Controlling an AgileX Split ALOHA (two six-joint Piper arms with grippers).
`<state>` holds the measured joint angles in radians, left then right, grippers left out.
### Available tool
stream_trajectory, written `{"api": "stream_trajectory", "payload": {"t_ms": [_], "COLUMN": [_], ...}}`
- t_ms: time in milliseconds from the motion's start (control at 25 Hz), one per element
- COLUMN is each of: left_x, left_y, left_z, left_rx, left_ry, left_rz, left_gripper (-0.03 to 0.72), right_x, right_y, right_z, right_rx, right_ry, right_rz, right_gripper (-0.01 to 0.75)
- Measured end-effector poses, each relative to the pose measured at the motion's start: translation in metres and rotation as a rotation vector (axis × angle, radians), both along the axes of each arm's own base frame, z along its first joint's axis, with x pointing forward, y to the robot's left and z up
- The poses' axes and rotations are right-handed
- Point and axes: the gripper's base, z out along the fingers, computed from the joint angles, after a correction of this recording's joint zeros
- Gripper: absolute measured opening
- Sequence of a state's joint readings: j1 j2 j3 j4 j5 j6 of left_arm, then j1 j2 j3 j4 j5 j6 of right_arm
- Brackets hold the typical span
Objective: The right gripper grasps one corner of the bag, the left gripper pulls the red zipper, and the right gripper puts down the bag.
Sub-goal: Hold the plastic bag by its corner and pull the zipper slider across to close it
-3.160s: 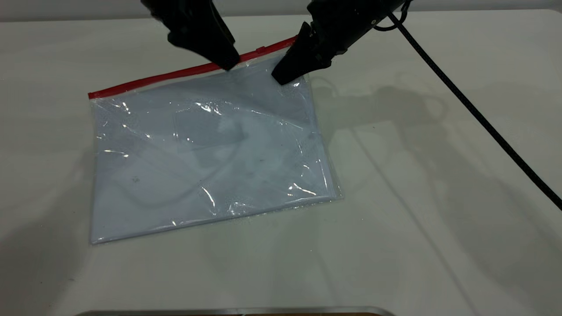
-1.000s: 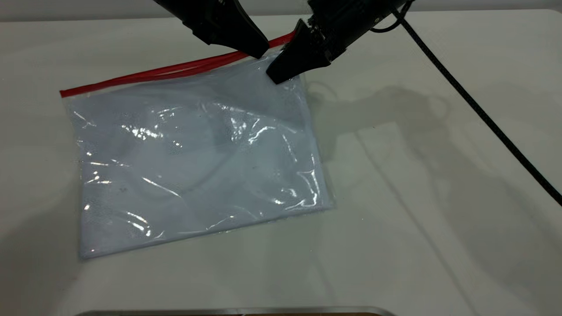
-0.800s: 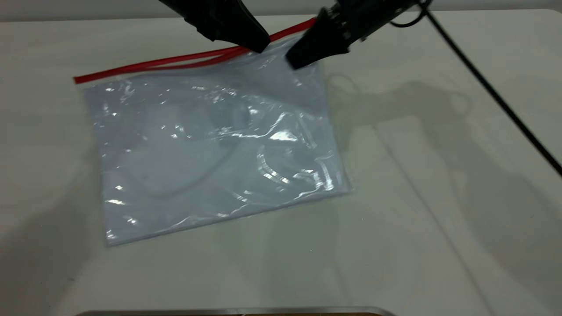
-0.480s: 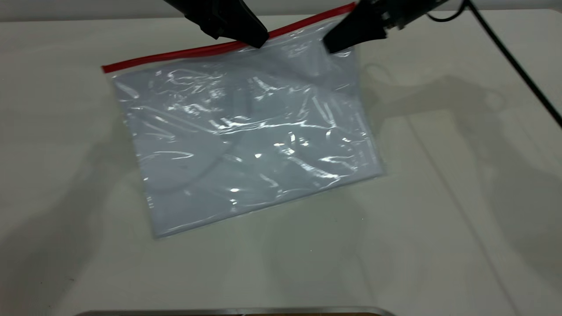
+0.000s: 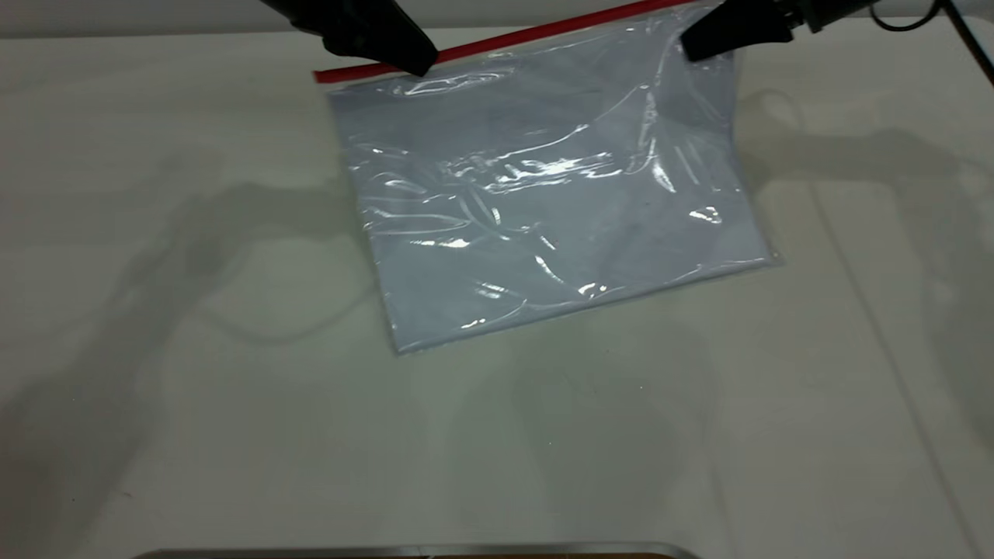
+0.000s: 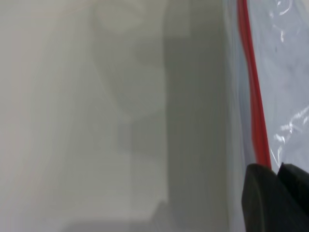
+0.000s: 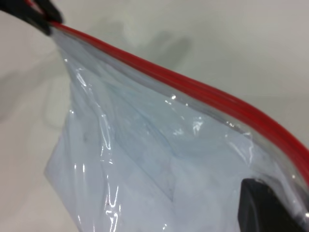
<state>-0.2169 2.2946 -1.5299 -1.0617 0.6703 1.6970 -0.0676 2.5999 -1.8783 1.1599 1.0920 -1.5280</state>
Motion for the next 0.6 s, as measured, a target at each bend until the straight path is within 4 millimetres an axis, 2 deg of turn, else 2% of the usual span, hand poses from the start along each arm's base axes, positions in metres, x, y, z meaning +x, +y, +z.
{"api": "stream_trajectory", "payload": {"t_ms": [200,600], "left_x": [0.001,-0.002], "left_y": [0.009,0.014], "left_z": [-0.002,-0.005], "left_rx": [0.017,0.073], "left_ry": [0.031,0.082], "left_rz": [0.025,0.036], "left_gripper": [0.046,0.05], "right_x": [0.001,0.001], "right_y": [-0.014,-0.017], "right_z": [-0.003,-0.007], "right_rx": [-0.033,-0.091], "right_ry": [0.025,0.033], "right_rz": [-0.041,-0.051], "right_gripper": [0.033,0.037]}}
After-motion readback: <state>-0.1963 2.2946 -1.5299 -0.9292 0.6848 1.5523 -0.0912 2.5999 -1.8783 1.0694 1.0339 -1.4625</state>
